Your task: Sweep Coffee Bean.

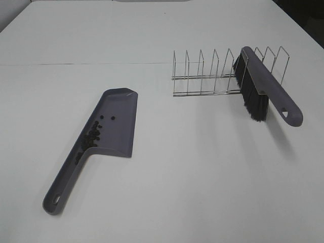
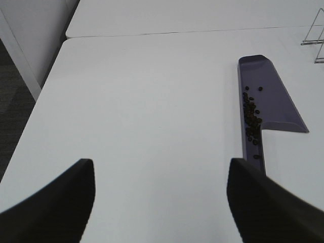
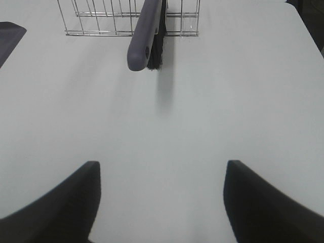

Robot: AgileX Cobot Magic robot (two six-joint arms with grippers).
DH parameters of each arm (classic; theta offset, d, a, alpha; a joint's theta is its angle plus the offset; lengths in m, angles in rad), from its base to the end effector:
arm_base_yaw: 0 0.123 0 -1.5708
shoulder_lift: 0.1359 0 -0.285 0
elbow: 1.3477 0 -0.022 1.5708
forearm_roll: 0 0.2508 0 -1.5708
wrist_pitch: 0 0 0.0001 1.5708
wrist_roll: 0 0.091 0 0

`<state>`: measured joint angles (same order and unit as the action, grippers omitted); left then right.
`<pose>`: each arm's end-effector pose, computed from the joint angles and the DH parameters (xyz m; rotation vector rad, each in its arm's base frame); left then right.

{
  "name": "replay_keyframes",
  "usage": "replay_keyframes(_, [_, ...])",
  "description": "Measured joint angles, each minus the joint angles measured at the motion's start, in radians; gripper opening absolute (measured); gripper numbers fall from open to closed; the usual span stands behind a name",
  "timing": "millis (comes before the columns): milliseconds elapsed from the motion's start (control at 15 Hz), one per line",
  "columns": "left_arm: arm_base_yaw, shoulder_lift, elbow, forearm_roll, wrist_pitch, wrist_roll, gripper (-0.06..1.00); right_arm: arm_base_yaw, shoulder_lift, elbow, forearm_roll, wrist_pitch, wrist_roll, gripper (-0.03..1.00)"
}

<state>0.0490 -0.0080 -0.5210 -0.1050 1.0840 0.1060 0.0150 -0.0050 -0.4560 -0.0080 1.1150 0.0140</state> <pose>-0.0094 -0.0089 0.2815 0.0661 2.0332 -0.0280 -0.0033 -0.0007 0.2607 -0.0006 2.1376 0.0073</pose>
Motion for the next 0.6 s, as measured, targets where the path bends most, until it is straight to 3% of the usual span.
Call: replay_keyframes(600, [0.0,0.0,0.0,0.0,0.0,0.0,0.65,0.0,0.0,0.0,0.0,0.0,0.0,0.6])
